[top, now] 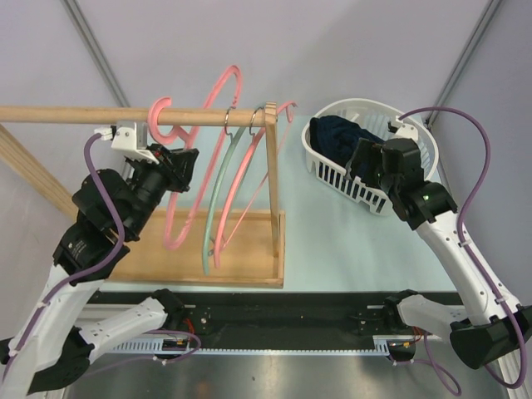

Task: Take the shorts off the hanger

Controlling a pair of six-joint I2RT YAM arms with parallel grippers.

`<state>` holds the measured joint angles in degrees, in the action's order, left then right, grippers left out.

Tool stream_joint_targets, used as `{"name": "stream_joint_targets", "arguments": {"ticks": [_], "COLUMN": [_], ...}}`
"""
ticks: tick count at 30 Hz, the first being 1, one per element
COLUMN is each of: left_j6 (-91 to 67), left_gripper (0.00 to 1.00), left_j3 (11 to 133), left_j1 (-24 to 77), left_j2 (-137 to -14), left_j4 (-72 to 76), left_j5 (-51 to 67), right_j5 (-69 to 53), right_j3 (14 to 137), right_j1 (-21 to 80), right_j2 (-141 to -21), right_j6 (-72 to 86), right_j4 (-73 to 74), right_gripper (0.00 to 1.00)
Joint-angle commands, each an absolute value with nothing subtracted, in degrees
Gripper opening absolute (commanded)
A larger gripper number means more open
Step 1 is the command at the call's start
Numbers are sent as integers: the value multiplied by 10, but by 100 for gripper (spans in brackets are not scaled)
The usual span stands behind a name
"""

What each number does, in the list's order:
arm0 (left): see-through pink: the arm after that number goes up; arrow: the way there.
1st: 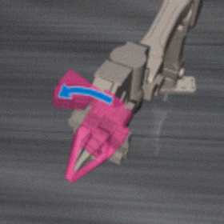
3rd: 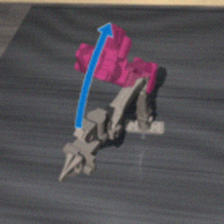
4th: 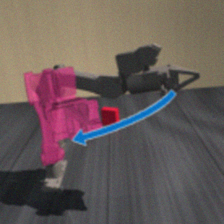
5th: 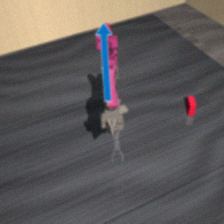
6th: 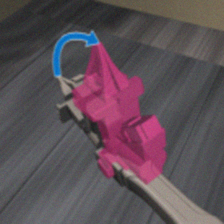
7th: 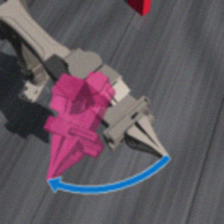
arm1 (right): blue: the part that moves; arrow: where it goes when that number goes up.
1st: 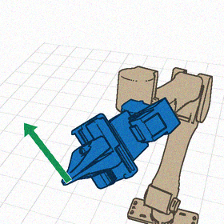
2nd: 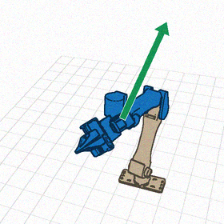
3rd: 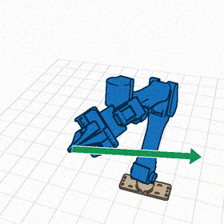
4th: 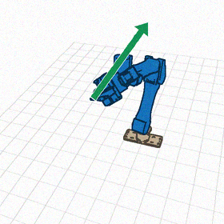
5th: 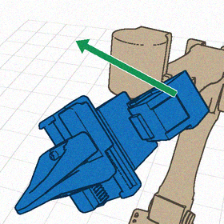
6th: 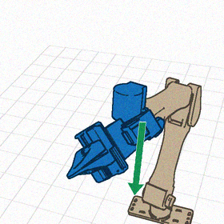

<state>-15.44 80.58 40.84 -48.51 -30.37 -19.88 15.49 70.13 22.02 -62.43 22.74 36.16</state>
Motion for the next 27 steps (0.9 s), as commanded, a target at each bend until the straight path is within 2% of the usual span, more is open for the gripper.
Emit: {"name": "stream_joint_targets", "arguments": {"ticks": [1, 4, 7, 9, 10, 13, 18, 27], "left_j6": [-147, -145, -142, -136, -135, -127, -120, -128], "left_gripper": [29, 49, 64, 70, 80, 94, 99, 96], "left_j3": [799, 798, 800, 802, 802, 810, 825, 774], "left_j1": [411, 411, 411, 411, 411, 411, 411, 411], "left_j2": [-474, -461, -446, -434, -428, -404, -359, -238], "left_j4": [-316, -310, -308, -308, -307, -312, -344, -366], "left_j5": [-193, -185, -185, -184, -181, -177, -202, -336], "right_j5": [153, 154, 157, 158, 159, 159, 162, 160], "right_j3": [700, 699, 698, 698, 698, 697, 696, 690], "right_j1": [228, 230, 231, 231, 231, 231, 232, 242], "right_j2": [-620, -618, -614, -611, -611, -606, -606, -609], "right_j6": [237, 238, 237, 236, 236, 233, 235, 236], "right_j4": [347, 349, 352, 355, 356, 359, 366, 364], "right_gripper": [100, 100, 100, 100, 100, 100, 100, 100]}}
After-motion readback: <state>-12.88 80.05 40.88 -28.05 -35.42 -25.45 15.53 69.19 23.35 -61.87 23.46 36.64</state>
